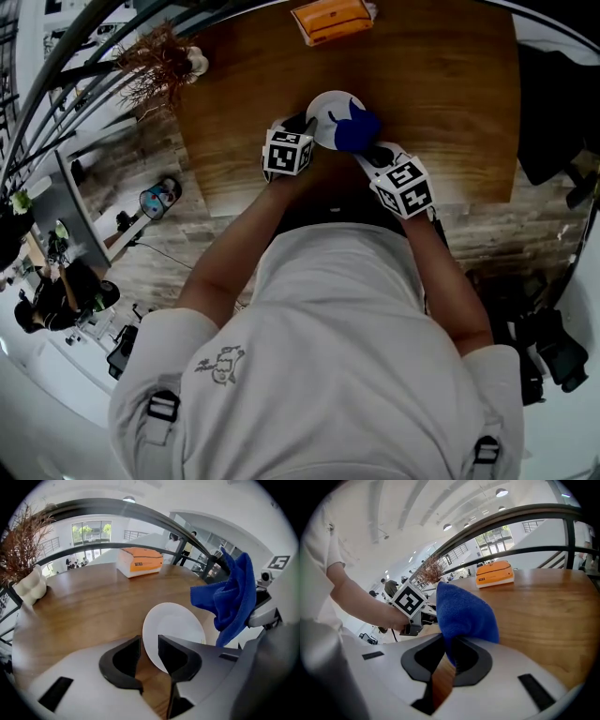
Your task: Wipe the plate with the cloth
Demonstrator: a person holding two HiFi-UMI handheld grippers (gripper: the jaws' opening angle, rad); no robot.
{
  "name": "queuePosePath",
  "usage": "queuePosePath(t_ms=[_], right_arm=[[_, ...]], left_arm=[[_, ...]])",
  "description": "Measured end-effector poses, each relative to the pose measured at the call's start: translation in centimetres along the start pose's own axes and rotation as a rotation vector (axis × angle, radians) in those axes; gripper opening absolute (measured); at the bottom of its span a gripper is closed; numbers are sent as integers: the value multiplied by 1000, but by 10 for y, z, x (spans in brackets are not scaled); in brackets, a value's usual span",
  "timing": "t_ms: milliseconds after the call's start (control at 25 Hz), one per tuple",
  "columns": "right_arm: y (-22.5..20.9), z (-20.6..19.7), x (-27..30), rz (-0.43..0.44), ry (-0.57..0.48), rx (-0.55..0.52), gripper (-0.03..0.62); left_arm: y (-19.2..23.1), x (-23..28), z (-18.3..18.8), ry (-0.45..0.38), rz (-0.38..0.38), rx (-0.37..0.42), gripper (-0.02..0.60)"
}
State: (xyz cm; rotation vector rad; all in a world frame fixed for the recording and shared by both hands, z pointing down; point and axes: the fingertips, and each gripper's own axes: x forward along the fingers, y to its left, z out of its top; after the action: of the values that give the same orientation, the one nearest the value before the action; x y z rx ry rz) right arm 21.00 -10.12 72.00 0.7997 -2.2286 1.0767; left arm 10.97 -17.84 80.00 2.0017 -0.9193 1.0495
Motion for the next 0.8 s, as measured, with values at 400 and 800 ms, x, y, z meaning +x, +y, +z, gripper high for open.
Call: queuePosePath(t_ms=[400,800], right_arm=[[4,9,-17,-5,-59,-12,46],[45,44,-55,-31,-241,-29,46]], left_arm=[[-26,-39,26,-144,-21,-30,8],[-83,-138,52,-358,-190,-131,6]])
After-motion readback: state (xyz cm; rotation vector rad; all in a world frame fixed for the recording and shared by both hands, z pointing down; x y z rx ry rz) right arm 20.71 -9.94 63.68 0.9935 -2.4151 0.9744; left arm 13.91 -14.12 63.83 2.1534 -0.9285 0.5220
